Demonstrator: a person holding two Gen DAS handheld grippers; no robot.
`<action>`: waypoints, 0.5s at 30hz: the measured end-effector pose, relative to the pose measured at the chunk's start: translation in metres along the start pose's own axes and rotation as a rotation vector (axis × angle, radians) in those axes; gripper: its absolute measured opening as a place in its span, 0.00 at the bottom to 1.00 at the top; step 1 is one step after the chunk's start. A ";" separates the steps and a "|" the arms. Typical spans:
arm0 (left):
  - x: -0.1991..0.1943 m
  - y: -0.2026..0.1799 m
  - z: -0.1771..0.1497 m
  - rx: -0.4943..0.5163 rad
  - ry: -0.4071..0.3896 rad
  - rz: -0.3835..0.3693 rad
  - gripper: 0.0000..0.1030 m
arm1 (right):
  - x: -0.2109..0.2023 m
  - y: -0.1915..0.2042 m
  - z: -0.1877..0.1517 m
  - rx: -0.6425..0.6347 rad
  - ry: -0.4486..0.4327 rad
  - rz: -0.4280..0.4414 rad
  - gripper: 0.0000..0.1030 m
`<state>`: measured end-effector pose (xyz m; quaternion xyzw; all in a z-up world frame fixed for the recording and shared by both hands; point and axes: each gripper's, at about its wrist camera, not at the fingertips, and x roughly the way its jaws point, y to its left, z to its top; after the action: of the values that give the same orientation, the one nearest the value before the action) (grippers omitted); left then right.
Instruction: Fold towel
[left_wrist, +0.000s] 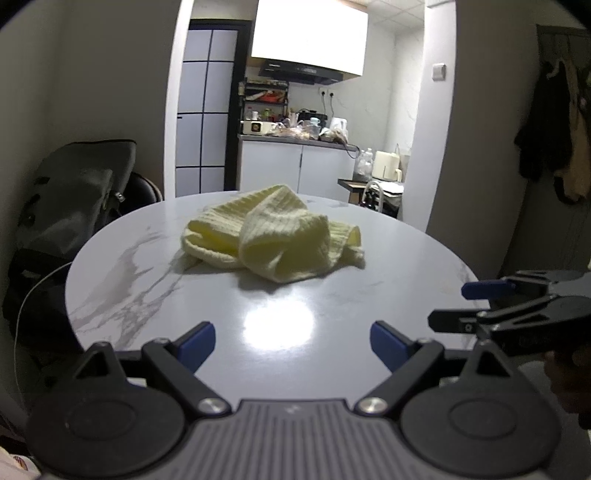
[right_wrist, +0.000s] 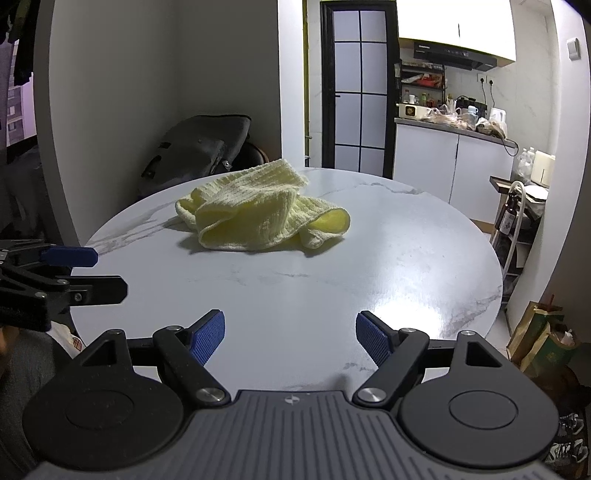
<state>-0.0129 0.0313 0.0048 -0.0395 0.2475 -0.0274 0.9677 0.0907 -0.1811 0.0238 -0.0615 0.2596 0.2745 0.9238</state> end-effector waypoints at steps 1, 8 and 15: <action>0.000 0.001 0.000 0.002 0.002 0.009 0.89 | 0.000 -0.001 0.001 0.002 -0.001 0.000 0.80; -0.002 0.000 0.001 0.026 -0.011 0.018 0.88 | 0.004 -0.003 0.004 0.011 -0.002 -0.002 0.80; -0.002 -0.001 0.003 0.037 0.000 0.035 0.87 | 0.004 -0.004 0.007 -0.005 -0.003 0.011 0.80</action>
<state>-0.0130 0.0305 0.0085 -0.0171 0.2475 -0.0152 0.9686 0.0988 -0.1811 0.0274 -0.0620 0.2577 0.2802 0.9226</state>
